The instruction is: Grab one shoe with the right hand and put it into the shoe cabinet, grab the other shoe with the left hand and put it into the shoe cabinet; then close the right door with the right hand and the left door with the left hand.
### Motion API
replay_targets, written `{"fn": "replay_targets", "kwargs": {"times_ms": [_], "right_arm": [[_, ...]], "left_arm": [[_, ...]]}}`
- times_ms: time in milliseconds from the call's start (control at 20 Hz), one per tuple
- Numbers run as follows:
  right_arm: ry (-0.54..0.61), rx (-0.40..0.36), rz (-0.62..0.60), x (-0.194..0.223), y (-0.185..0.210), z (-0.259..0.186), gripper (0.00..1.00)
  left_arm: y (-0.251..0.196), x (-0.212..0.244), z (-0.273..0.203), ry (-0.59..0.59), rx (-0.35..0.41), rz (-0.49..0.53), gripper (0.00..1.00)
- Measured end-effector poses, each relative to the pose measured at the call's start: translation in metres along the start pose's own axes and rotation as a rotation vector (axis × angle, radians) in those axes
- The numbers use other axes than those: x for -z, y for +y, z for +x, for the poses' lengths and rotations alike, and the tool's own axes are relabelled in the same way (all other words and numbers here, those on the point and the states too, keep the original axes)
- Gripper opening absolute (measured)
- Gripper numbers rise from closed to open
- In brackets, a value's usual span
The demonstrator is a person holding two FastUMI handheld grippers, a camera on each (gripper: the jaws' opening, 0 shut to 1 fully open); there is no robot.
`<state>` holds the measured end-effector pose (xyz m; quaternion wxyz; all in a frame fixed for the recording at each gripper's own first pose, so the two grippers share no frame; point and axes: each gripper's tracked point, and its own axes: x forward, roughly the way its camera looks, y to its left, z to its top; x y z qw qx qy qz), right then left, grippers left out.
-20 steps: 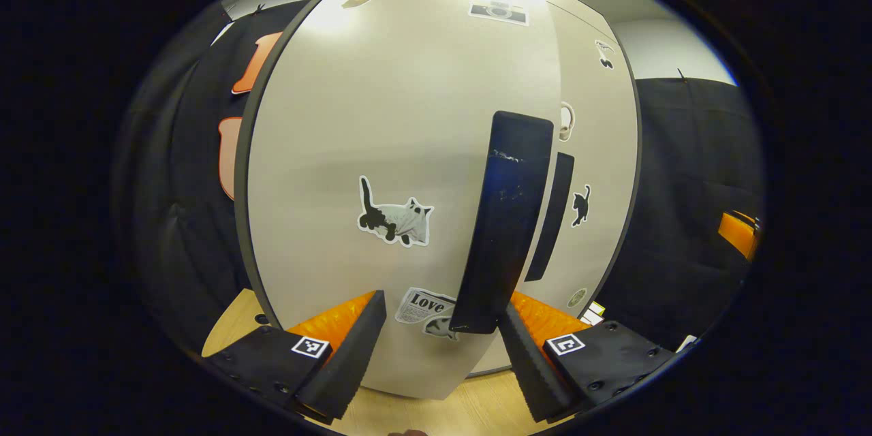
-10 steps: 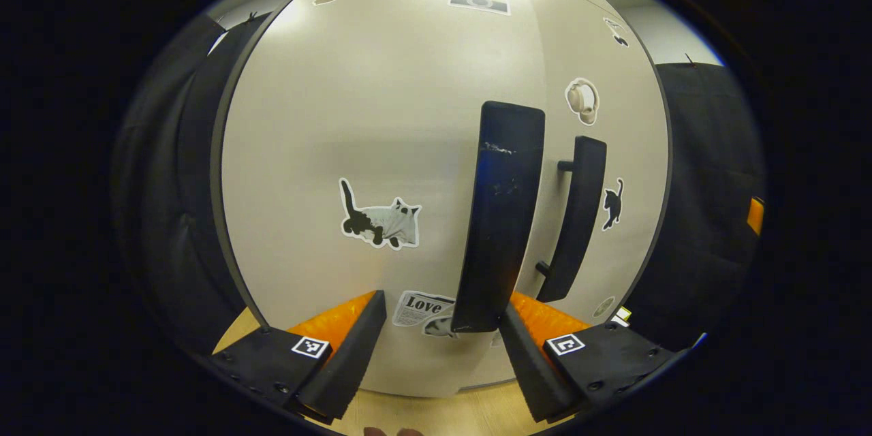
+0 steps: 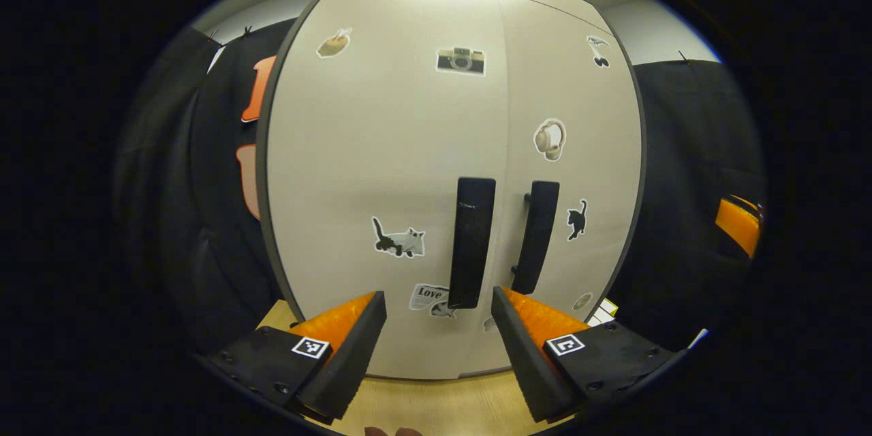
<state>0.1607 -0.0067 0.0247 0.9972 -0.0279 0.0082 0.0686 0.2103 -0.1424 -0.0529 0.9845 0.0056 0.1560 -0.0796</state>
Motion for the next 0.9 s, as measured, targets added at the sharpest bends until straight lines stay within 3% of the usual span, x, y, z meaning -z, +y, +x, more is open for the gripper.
{"fn": "replay_targets", "kwargs": {"times_ms": [500, 700, 900], "right_arm": [[-0.064, -0.056, 0.007, -0.054, 0.036, -0.033, 0.94], [-0.080, -0.068, 0.017, -0.066, 0.049, -0.046, 0.94], [-0.087, -0.058, 0.017, -0.070, 0.056, -0.058, 0.94]], "left_arm": [[0.091, -0.101, -0.146, -0.212, -0.080, 0.043, 1.00], [0.123, -0.114, -0.187, -0.258, -0.132, 0.074, 0.99], [0.139, -0.117, -0.202, -0.278, -0.134, 0.069, 1.00]]}}
